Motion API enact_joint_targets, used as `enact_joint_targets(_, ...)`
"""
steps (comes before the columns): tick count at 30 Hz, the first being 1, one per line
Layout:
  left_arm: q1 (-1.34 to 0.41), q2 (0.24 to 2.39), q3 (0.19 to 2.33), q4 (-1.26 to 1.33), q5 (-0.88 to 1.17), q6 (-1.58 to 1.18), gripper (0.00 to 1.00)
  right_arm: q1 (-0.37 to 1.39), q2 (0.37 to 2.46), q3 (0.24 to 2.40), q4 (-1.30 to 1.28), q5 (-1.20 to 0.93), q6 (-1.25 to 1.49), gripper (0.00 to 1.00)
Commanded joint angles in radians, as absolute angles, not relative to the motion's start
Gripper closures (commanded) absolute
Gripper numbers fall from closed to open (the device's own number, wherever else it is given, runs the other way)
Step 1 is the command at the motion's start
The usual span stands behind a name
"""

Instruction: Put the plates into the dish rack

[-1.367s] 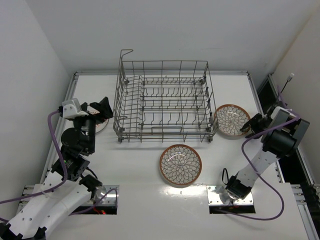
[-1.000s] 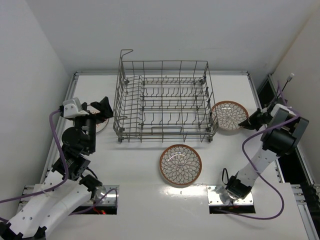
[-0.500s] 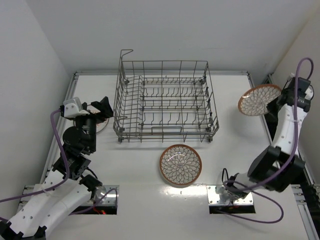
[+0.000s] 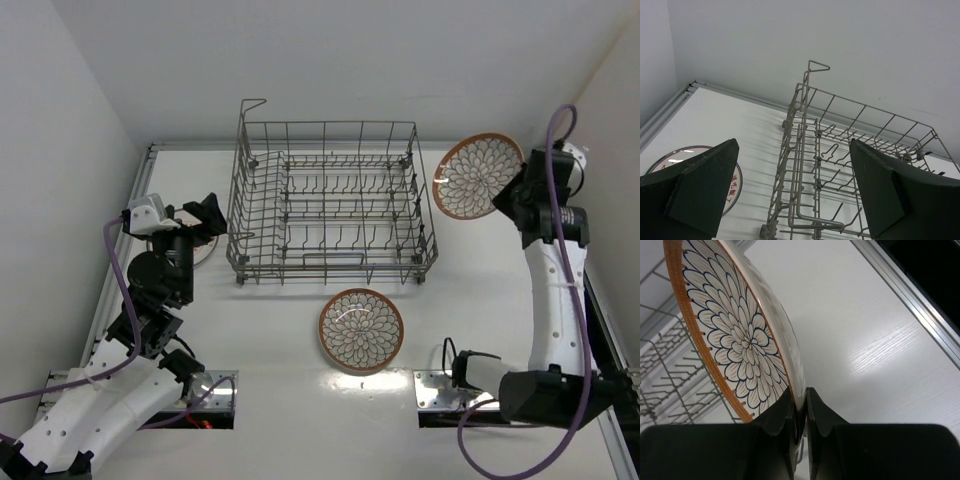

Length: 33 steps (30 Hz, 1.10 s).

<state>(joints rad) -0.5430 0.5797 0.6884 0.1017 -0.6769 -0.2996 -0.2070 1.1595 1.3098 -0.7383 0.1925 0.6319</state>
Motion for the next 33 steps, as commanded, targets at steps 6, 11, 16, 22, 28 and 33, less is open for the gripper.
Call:
enact_joint_targets(6, -0.551, 0.58, 0.686, 0.129, -0.693, -0.293, 0.08, 0.104, 1.271, 1.482, -0.652, 0.545, 0.571, 1.0)
enact_joint_targets(11, -0.551, 0.58, 0.686, 0.129, -0.693, -0.293, 0.08, 0.236, 1.391, 1.56, -0.733, 0.716, 0.571, 1.0)
enact_joint_targets(16, -0.551, 0.58, 0.686, 0.129, -0.684, -0.293, 0.08, 0.302, 1.453, 1.597, -0.775, 0.845, 0.571, 1.0)
enact_joint_targets(22, -0.551, 0.571, 0.686, 0.129, -0.684, -0.302, 0.08, 0.37, 1.561, 1.683, -0.83, 0.957, 0.571, 1.0)
enact_joint_targets(28, -0.551, 0.561, 0.686, 0.129, -0.693, -0.302, 0.07, 0.443, 1.641, 1.683, -0.841, 1.028, 0.581, 1.0)
enact_joint_targets(33, -0.551, 0.552, 0.686, 0.129, -0.693, -0.302, 0.06, 0.466, 1.693, 1.663, -0.879, 1.084, 0.603, 1.0)
